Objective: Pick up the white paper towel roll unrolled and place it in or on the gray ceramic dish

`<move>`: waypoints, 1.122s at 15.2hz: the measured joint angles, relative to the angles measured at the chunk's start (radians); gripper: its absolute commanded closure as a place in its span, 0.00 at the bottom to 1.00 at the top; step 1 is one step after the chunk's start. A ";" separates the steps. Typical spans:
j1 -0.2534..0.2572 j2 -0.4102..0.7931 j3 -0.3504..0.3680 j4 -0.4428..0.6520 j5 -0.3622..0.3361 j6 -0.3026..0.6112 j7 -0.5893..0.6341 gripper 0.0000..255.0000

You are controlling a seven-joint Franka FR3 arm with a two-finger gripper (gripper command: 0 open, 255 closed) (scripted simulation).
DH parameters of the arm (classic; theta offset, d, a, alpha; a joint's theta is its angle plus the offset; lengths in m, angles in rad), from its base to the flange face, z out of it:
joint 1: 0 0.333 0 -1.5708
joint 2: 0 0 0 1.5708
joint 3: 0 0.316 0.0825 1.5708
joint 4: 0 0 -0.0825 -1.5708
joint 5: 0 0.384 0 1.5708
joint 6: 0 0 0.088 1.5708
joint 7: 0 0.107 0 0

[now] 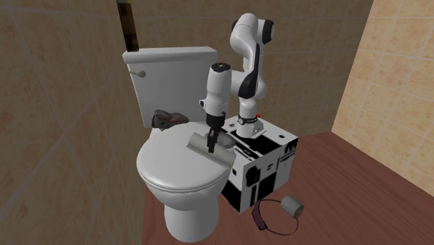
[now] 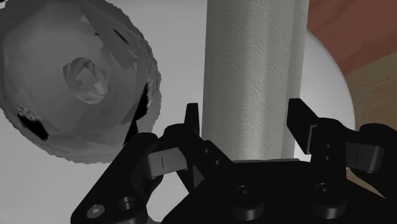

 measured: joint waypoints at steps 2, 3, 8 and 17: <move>-0.001 -0.013 -0.002 0.014 0.012 -0.023 -0.012 1.00; 0.000 -0.023 -0.002 0.022 0.020 -0.039 -0.017 1.00; 0.000 -0.059 -0.009 0.061 0.051 -0.105 -0.045 1.00; 0.005 -0.170 -0.039 0.066 0.124 -0.199 -0.113 1.00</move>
